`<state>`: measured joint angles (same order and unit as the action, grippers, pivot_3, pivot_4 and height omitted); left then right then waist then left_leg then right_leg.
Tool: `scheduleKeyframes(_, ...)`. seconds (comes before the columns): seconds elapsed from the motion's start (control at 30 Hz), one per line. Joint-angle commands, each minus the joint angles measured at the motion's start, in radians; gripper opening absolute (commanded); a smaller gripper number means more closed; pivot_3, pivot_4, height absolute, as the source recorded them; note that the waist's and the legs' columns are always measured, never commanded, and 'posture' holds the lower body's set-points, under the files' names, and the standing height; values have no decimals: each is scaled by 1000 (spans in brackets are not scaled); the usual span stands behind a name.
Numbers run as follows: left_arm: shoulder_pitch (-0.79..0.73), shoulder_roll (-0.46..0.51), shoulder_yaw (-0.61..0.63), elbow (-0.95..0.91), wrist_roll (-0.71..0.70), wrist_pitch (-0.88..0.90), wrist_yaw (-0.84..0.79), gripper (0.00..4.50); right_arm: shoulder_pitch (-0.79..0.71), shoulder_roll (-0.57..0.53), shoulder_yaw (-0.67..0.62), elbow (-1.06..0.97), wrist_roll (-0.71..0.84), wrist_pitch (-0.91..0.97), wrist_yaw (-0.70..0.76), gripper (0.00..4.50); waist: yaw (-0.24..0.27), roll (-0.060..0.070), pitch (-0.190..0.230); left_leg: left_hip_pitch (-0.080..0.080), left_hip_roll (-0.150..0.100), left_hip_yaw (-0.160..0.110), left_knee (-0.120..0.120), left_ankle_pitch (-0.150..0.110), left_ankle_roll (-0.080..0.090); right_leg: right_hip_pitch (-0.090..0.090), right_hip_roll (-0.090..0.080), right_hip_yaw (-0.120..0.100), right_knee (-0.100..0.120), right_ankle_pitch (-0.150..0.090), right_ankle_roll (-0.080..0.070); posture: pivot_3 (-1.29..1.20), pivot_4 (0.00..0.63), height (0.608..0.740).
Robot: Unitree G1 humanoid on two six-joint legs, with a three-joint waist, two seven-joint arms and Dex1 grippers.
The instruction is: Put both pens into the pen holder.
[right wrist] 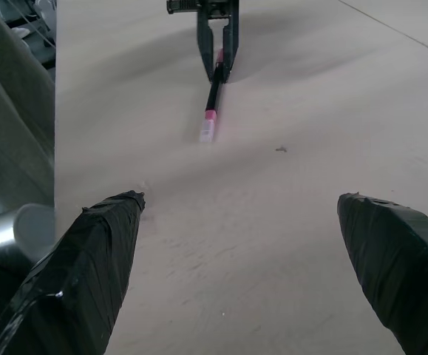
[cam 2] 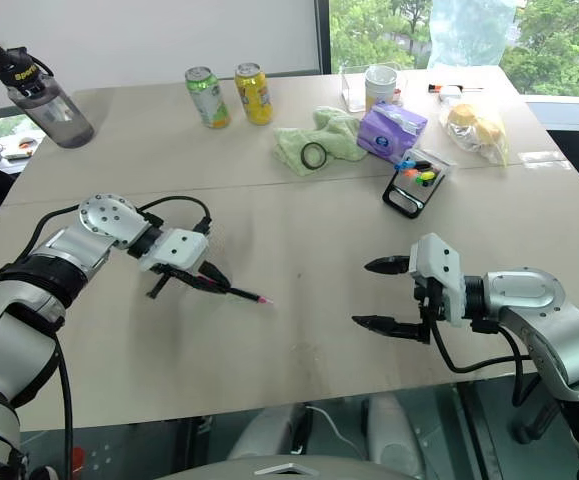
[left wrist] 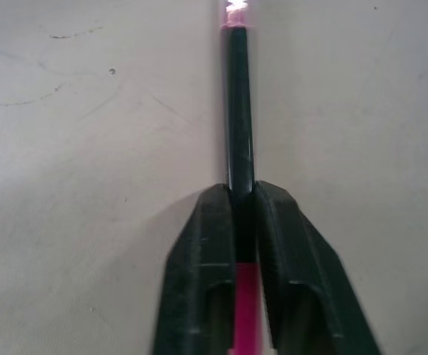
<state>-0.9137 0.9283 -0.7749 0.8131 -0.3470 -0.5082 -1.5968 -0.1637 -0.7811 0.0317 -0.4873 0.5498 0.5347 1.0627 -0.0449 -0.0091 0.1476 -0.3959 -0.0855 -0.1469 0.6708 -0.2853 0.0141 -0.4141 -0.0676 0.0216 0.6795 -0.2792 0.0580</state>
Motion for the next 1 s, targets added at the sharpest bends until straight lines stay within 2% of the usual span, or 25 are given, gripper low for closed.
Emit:
scheduleKeyframes(0.03,22,6,30,16,28,-15,-18,27,0,-1,0,0,-3,-34,15,4500,0,0,0,0,0,0,0,0,0,0,0,0,0,0,0,0,150,740)
scheduleKeyframes(0.13,37,1,70,8,12,7,-18,27,-3,5,5,4,-8,-43,15,4500,0,0,0,0,0,0,0,0,0,0,0,0,0,0,0,0,150,740)
scheduleKeyframes(0.23,69,-7,149,-52,-72,105,-18,27,-11,22,4,18,-22,-57,-6,4500,0,0,0,0,0,0,0,0,0,0,0,0,1,0,0,0,150,740)
scheduleKeyframes(0.37,132,-41,331,-161,-183,307,-16,27,-29,61,-20,37,-11,-39,-63,4500,3,0,0,0,0,0,1,0,0,0,-1,0,1,0,0,0,150,740)
scheduleKeyframes(0.53,304,-81,553,-487,-400,677,138,27,-78,141,-26,35,28,30,-169,4500,-3,0,0,0,0,0,2,0,0,0,-1,0,2,0,0,0,150,740)
scheduleKeyframes(0.67,427,-145,664,-747,-536,895,287,27,-163,271,-64,2,194,168,-303,4500,-4,0,0,1,1,-1,2,0,0,0,-2,5,3,0,0,0,150,740)
scheduleKeyframes(0.8,476,-222,711,-853,-558,965,369,27,-226,373,-49,-16,310,258,-406,4500,3,0,0,1,1,-1,2,0,0,0,-2,5,3,0,0,0,150,740)
scheduleKeyframes(0.97,466,-271,731,-860,-523,990,375,27,-299,464,-45,-7,417,324,-487,4500,3,1,-1,1,1,0,2,0,0,0,-2,5,3,0,0,0,150,740)
scheduleKeyframes(1.0,462,-275,734,-855,-517,993,370,0,-311,474,-47,-2,431,332,-496,3962,2,1,-1,1,1,0,2,0,0,0,-2,5,3,0,0,0,150,740)
